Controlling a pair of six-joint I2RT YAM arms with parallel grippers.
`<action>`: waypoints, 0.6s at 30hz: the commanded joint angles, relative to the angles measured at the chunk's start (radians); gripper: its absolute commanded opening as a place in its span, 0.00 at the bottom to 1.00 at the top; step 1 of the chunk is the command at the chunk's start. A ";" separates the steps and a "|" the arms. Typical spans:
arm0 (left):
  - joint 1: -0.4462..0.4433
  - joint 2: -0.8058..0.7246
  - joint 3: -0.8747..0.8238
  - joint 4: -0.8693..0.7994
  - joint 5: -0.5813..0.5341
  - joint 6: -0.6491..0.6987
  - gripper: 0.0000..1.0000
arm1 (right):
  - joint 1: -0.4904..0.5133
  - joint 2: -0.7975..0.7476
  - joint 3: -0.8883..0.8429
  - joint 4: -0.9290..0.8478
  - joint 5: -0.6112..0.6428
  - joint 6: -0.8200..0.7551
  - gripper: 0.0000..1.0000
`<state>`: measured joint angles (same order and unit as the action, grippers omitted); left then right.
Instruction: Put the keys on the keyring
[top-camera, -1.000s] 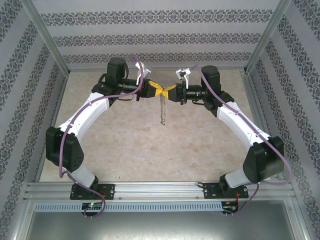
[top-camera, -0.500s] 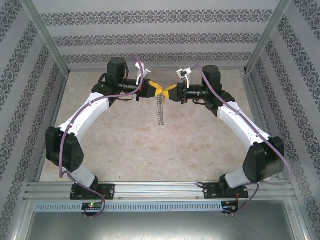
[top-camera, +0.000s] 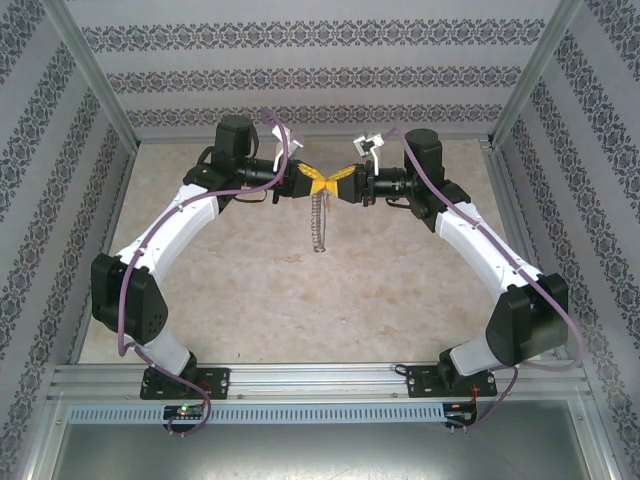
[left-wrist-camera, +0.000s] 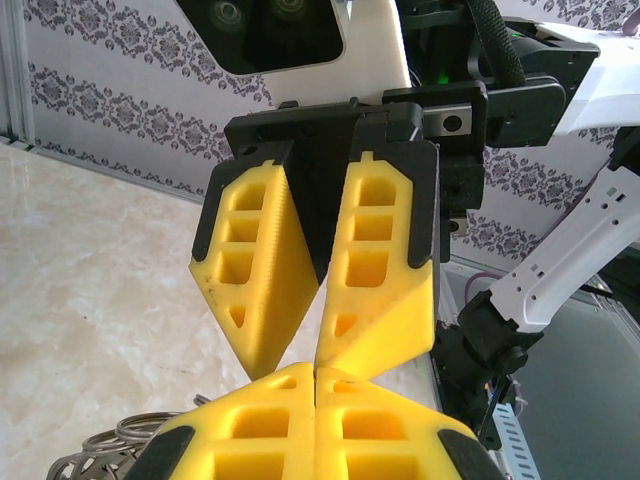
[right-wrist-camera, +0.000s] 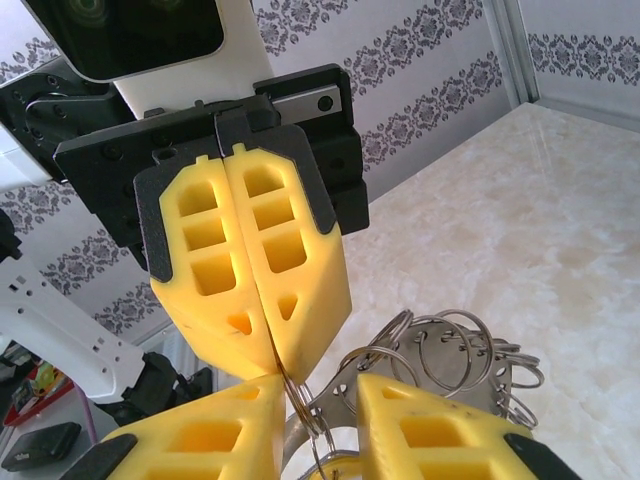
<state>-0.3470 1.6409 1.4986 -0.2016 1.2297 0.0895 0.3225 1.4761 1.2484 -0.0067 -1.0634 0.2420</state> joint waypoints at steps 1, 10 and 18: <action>-0.024 -0.018 0.036 -0.028 0.068 0.035 0.00 | -0.007 0.007 0.030 0.022 0.002 0.011 0.23; -0.025 -0.018 0.037 -0.009 0.060 0.021 0.00 | -0.008 0.004 0.005 0.015 -0.006 -0.001 0.00; -0.025 -0.022 0.023 0.038 0.018 -0.013 0.06 | -0.008 0.012 0.063 -0.119 0.017 -0.109 0.00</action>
<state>-0.3473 1.6409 1.5002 -0.2173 1.2148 0.0944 0.3225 1.4765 1.2575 -0.0406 -1.0855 0.2123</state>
